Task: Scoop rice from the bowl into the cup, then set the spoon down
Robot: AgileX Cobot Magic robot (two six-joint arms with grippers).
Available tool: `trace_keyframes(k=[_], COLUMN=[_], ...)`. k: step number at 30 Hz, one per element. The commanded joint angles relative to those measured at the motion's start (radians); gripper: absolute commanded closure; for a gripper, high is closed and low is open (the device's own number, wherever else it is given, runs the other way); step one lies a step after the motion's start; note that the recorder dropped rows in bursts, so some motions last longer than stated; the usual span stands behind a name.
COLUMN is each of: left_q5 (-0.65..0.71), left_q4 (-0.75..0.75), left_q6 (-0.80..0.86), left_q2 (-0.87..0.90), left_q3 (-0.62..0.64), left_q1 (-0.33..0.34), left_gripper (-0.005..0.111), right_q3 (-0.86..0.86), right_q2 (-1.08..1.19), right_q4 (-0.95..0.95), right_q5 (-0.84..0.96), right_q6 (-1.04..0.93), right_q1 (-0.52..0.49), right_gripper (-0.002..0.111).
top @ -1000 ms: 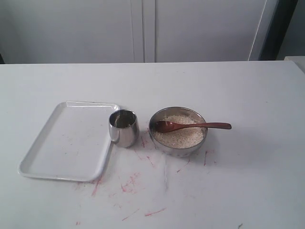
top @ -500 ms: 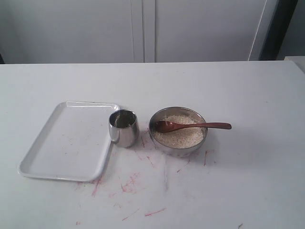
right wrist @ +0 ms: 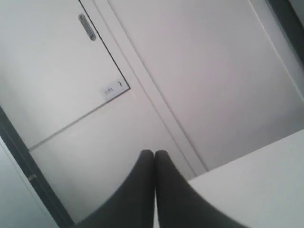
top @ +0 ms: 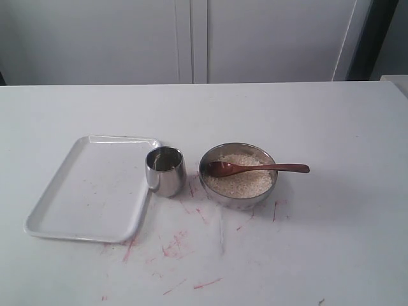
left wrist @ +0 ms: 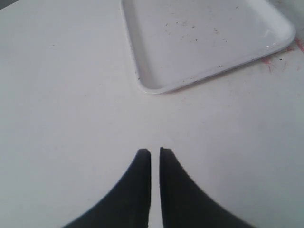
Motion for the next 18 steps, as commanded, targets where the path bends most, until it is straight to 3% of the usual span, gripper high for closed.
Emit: trace_keyframes(k=[1, 6, 9, 13, 18], left_q5=[0.039, 0.039, 0.039, 0.039, 0.039], left_q4=[0.000, 0.000, 0.000, 0.000, 0.000], left_q6=[-0.006, -0.006, -0.006, -0.006, -0.006], left_q2=[-0.003, -0.003, -0.003, -0.003, -0.003], left_q3=[0.009, 0.009, 0.009, 0.009, 0.009], left_q1=[-0.004, -0.004, -0.004, -0.004, -0.004], left_gripper=[0.092, 0.092, 0.092, 0.092, 0.092], right_q3=[0.006, 0.006, 0.006, -0.026, -0.140], right_q2=[-0.007, -0.007, -0.007, -0.007, -0.007], right_q4=[-0.001, -0.012, -0.013, -0.005, -0.005], right_q5=[-0.150, -0.543, -0.763, -0.867, -0.865], right_q6=[0.131, 0.388, 0.391, 0.393, 0.473], right_q1=[0.005, 0.005, 0.005, 0.005, 0.005], right_gripper=[0.108, 0.108, 0.108, 0.108, 0.108])
